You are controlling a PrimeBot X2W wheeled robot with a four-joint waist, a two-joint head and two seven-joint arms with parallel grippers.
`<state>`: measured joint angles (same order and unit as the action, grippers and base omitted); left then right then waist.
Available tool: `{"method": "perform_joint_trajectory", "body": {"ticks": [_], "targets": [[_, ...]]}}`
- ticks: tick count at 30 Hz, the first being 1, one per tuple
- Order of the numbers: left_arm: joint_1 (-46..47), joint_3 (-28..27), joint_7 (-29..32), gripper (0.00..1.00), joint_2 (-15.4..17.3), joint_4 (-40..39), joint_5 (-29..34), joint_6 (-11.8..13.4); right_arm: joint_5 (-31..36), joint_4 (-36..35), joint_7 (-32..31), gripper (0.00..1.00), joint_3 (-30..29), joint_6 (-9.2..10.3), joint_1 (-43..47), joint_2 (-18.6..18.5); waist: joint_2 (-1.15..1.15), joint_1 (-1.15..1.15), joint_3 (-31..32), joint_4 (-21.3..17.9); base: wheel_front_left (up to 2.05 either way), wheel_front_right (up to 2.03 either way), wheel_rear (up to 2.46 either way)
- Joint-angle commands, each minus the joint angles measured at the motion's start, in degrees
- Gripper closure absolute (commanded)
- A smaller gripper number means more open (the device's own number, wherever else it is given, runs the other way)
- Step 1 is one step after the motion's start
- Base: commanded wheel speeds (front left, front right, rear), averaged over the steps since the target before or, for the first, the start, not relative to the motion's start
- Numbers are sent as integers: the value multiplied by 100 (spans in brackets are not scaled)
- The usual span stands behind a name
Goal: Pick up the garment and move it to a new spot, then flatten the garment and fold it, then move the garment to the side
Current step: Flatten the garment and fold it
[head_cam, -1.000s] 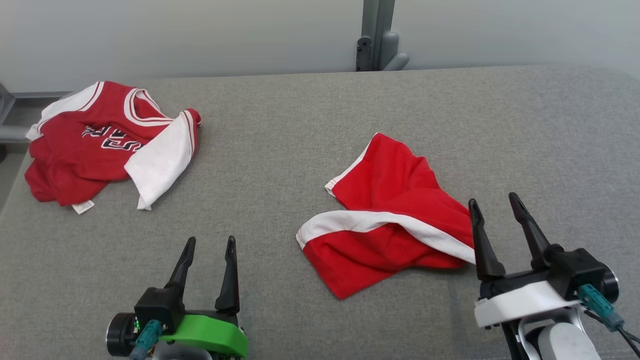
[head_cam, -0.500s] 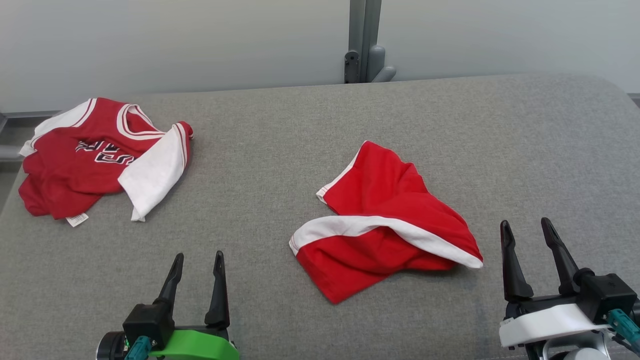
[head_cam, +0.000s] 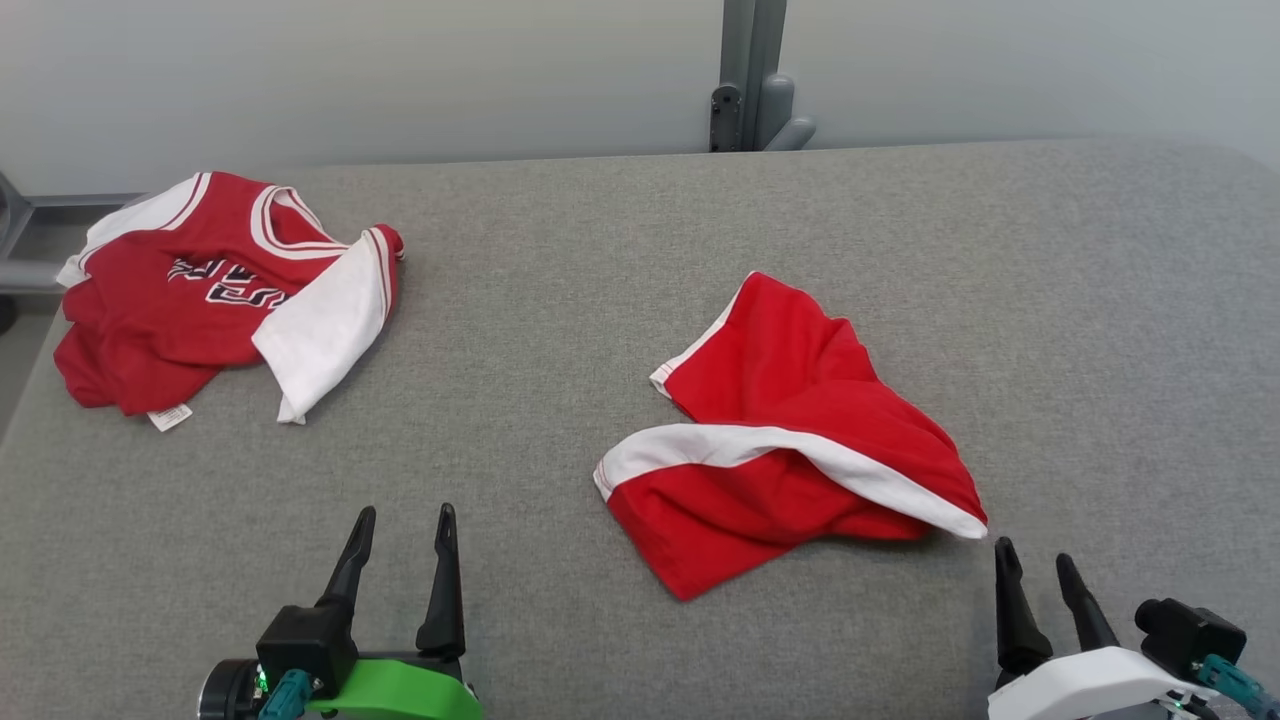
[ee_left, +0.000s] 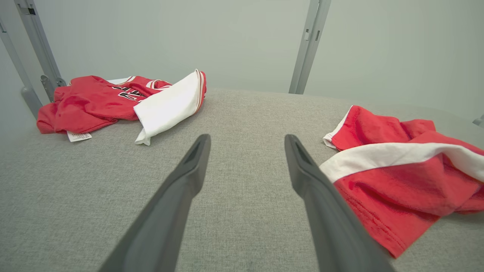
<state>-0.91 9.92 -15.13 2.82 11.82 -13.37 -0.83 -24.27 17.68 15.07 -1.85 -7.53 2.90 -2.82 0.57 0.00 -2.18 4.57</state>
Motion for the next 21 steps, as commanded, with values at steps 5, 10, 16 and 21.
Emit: {"method": "perform_joint_trajectory", "body": {"ticks": [5,10,16,21], "targets": [[137,-15,2,0,13,53,126,-52,-948,759,21,0,319,7,-403,-13,-57,0,-136,205,0,0,0],[169,-50,2,0,13,51,151,-64,-1450,875,21,0,588,7,-569,-15,-57,0,-214,311,0,0,0],[192,-76,2,0,13,38,158,-77,-1760,805,21,8,677,7,-707,-17,-57,0,-264,351,0,0,0],[186,-92,2,0,13,31,177,-76,-1725,511,21,13,590,6,-708,-18,-57,0,-267,350,0,0,0]]}}
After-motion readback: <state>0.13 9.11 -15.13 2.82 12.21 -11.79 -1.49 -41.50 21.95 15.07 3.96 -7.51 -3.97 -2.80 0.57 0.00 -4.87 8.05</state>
